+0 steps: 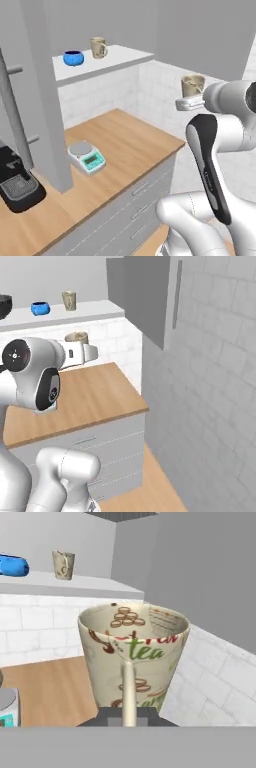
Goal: Gather all objects into one cabinet and sort the glasses and bowls to opposite sides.
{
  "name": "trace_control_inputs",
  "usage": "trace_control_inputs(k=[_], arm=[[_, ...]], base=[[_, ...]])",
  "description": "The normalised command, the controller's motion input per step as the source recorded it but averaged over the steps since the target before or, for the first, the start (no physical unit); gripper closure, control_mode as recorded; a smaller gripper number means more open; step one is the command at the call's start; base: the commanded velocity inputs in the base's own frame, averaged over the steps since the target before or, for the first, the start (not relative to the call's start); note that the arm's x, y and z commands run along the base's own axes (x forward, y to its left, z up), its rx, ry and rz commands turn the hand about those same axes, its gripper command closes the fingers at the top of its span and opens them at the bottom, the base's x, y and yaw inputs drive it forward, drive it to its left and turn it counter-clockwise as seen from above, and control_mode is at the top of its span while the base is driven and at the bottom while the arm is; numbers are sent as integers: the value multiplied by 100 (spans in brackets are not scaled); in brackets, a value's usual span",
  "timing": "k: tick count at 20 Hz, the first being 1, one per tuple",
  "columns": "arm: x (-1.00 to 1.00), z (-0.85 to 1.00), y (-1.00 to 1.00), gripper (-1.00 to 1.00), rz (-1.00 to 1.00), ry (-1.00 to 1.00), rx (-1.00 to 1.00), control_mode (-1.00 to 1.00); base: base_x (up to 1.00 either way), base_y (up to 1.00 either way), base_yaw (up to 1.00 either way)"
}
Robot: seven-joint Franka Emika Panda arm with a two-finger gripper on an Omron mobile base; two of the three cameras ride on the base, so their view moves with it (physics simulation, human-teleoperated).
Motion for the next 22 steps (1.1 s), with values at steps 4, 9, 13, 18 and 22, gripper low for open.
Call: trace_control_inputs(k=[4,9,13,18,22], arm=[[0,0,0,100,0,0,0,100],[0,0,0,100,0,0,0,100],[0,0,0,100,0,0,0,100],[0,0,0,100,0,0,0,100],[0,0,0,100,0,0,0,100]], base=[[-52,39,59],[2,-27,44],[30,-94,24],[11,-60,38],[1,17,44]])
